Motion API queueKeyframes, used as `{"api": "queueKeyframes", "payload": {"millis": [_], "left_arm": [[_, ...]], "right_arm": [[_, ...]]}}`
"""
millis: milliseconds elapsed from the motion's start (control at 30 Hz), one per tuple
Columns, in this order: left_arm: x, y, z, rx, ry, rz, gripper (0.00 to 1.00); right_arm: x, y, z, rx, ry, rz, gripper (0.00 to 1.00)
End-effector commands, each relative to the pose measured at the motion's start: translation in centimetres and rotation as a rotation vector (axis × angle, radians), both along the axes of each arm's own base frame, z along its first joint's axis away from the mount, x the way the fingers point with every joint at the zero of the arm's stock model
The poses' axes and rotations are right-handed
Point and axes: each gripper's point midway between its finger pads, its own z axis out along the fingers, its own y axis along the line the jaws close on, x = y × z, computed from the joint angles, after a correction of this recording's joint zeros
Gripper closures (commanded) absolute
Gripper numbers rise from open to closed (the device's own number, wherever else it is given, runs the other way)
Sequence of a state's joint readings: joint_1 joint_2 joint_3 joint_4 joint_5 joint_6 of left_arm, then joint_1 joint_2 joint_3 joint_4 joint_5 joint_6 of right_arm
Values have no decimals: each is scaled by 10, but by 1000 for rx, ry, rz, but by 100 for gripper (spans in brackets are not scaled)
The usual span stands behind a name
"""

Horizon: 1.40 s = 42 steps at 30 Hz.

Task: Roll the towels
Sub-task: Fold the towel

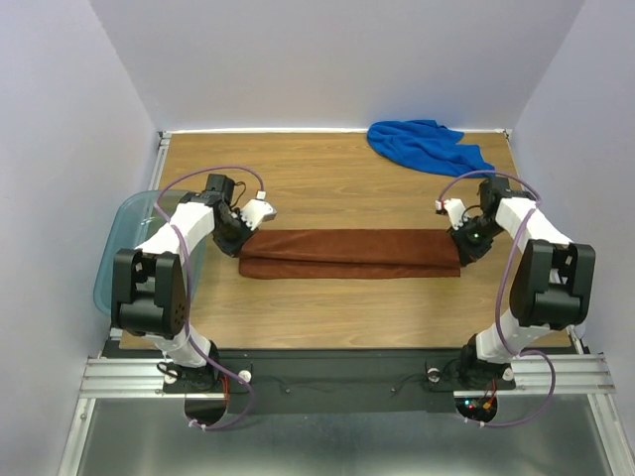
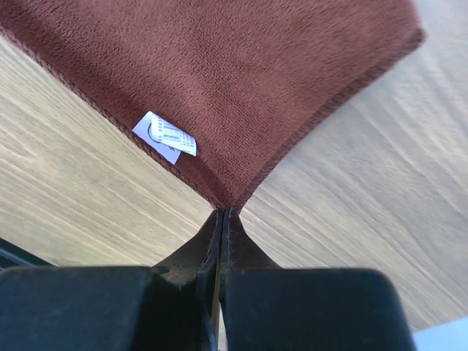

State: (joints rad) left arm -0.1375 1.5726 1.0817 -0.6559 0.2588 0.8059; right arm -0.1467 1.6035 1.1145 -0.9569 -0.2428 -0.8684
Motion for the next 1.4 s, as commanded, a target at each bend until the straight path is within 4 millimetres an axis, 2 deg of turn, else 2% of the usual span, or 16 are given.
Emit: {"api": "queueKeyframes", "payload": {"millis": [0, 233, 567, 733, 900, 1133, 1233, 1367], "left_arm": [[-13, 3, -18, 15, 70, -8, 100], [-16, 1, -39, 7, 113, 2, 100], [-13, 0, -41, 4, 113, 6, 100], [-13, 0, -32, -1, 99, 1, 100], [-9, -5, -7, -25, 70, -9, 100], [-21, -12, 24, -71, 61, -74, 100], [-29, -14, 30, -83, 72, -109, 100], [-45, -17, 29, -105, 122, -174, 100]], "right_arm": [[1, 0, -13, -4, 26, 9, 99], [3, 0, -27, 1, 50, -1, 99], [-1, 1, -30, 6, 61, 1, 99], [7, 1, -19, 2, 19, -7, 99], [14, -1, -6, -4, -13, -10, 99], [13, 0, -11, 6, 12, -18, 100], [11, 1, -13, 9, 20, -19, 99], [12, -1, -13, 1, 20, -19, 99]]}}
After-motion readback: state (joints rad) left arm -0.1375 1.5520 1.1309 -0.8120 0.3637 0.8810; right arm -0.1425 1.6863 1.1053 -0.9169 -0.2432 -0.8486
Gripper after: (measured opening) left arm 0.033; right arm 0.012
